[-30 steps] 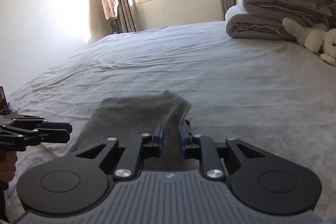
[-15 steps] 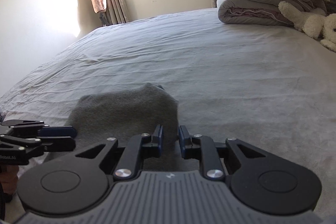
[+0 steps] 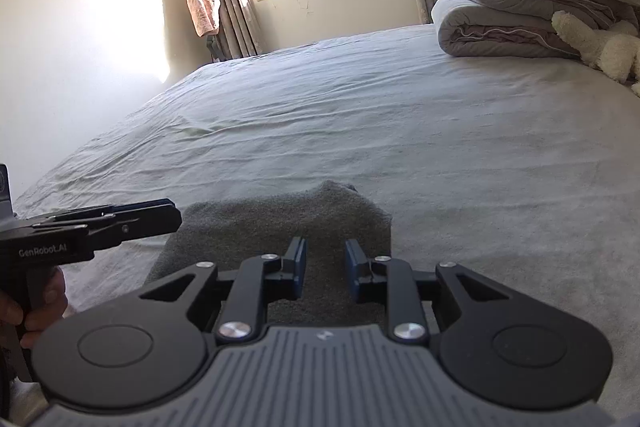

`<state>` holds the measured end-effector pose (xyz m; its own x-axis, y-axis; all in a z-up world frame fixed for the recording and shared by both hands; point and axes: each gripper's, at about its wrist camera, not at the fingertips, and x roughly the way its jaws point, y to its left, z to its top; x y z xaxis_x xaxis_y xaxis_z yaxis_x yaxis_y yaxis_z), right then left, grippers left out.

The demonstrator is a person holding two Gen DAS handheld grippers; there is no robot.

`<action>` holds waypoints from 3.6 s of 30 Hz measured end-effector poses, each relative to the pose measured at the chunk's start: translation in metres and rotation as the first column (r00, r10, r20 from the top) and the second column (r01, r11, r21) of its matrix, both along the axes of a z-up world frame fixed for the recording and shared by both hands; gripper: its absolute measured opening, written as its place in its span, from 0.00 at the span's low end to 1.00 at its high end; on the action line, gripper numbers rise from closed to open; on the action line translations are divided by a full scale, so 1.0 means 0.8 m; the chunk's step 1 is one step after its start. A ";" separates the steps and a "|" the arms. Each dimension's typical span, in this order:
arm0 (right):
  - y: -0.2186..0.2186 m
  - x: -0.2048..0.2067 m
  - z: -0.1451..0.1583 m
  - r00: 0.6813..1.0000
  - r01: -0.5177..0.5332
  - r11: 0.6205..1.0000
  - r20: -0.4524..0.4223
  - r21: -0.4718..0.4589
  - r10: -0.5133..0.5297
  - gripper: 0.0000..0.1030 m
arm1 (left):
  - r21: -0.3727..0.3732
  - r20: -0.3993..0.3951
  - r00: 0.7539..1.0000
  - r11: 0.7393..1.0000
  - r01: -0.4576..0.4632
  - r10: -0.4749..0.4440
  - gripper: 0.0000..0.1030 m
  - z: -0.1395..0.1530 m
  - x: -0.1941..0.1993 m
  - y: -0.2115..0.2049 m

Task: Fold clothes
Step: 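Open both grippers and withdraw them from the folded sweatshirt, then grasp the folded grey sweatshirt edge with the left gripper while the right gripper grasps beside it, then carry the grey sweatshirt with both grippers toward the stack of folded clothes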

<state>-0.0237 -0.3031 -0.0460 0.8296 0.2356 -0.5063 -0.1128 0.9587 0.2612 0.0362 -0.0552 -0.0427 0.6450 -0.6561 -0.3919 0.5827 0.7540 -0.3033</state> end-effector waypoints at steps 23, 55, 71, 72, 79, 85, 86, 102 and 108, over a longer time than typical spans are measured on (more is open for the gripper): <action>-0.012 -0.007 0.008 0.995 0.021 0.999 -0.093 -0.030 -0.024 0.42 | 0.200 -0.112 0.989 0.977 -0.076 0.100 0.62 0.025 0.000 -0.011; -0.014 0.009 0.010 0.936 -0.024 0.998 -0.349 0.054 0.042 0.76 | -0.019 -0.502 0.862 0.997 0.075 -0.075 0.86 -0.008 0.044 0.024; -0.079 0.033 -0.032 0.950 -0.003 0.863 -0.269 0.505 0.161 0.65 | -0.254 -0.536 0.838 0.966 -0.042 -0.104 0.49 -0.054 0.058 0.040; -0.078 0.035 -0.033 0.950 -0.010 0.859 -0.262 0.512 0.168 0.63 | -0.269 -0.534 0.840 0.961 -0.061 -0.096 0.47 -0.057 0.057 0.041; -0.060 0.027 -0.033 0.974 0.029 0.845 -0.207 0.533 0.097 0.30 | -0.322 -0.525 0.850 0.933 -0.163 -0.032 0.33 -0.057 0.046 0.039; -0.077 0.010 -0.013 0.988 0.064 0.826 -0.152 0.561 0.027 0.26 | -0.334 -0.490 0.870 0.933 -0.130 -0.055 0.30 -0.027 0.057 0.007; -0.081 0.008 -0.008 0.990 0.073 0.829 -0.143 0.554 0.009 0.26 | -0.334 -0.485 0.873 0.935 -0.118 -0.063 0.30 -0.022 0.060 -0.001; -0.213 -0.062 0.050 0.903 0.404 0.824 -0.030 0.396 -0.428 0.26 | -0.308 -0.393 0.858 0.927 0.215 -0.330 0.30 0.043 0.098 -0.268; -0.278 -0.111 0.072 0.786 0.550 0.744 0.065 0.379 -0.615 0.26 | -0.315 -0.332 0.804 0.862 0.398 -0.493 0.29 0.082 0.095 -0.394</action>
<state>-0.1128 -0.5252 0.0120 0.9242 -0.2017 -0.3243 0.3654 0.7141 0.5972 0.1123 -0.3702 0.0227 0.0850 -0.9307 -0.3557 0.6347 0.3258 -0.7007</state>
